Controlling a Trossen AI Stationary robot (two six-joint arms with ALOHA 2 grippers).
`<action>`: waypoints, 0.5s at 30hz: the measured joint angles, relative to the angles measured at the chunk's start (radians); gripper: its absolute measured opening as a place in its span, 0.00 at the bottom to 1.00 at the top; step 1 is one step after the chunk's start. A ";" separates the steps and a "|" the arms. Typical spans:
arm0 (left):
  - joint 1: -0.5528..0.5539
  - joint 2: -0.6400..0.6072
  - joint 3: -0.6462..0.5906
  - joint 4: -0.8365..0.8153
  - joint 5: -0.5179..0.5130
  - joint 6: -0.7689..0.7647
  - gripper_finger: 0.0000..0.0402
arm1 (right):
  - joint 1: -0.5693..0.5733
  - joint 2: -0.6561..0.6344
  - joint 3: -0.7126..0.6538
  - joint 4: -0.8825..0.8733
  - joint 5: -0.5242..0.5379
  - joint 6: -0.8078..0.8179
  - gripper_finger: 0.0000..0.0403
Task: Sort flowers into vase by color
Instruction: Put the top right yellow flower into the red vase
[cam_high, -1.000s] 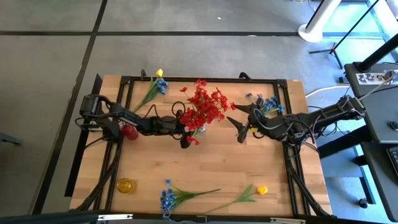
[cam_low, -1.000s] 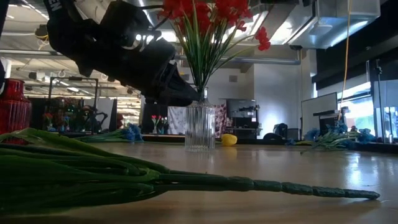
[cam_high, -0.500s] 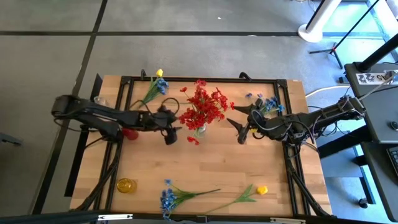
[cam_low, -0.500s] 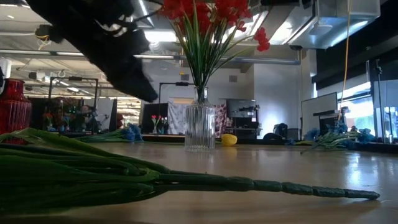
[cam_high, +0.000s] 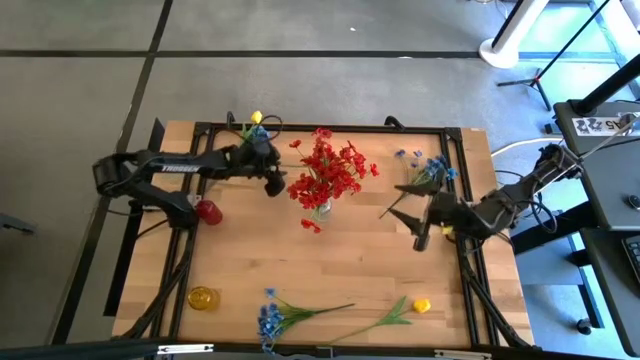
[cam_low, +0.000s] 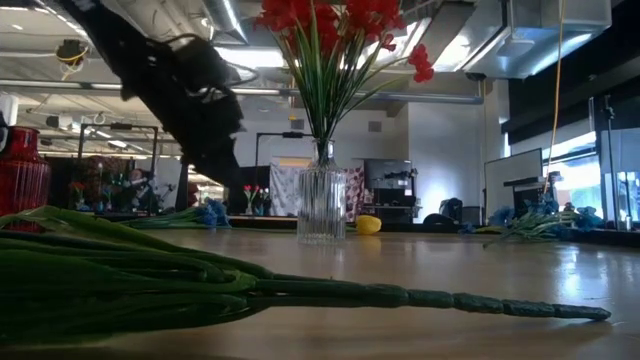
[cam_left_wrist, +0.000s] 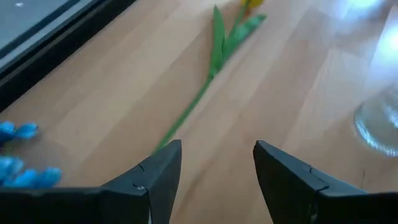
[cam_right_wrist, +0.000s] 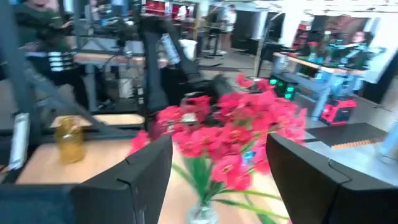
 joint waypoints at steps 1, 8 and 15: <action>0.009 0.018 0.014 0.009 0.014 0.008 0.50 | 0.013 0.001 0.000 -0.002 0.000 0.002 0.64; 0.085 0.172 0.110 -0.016 0.044 0.054 0.49 | 0.033 0.022 -0.001 -0.005 -0.003 0.044 0.64; 0.178 0.260 0.136 -0.070 0.072 0.099 0.49 | 0.033 0.022 -0.001 -0.082 -0.048 0.113 0.64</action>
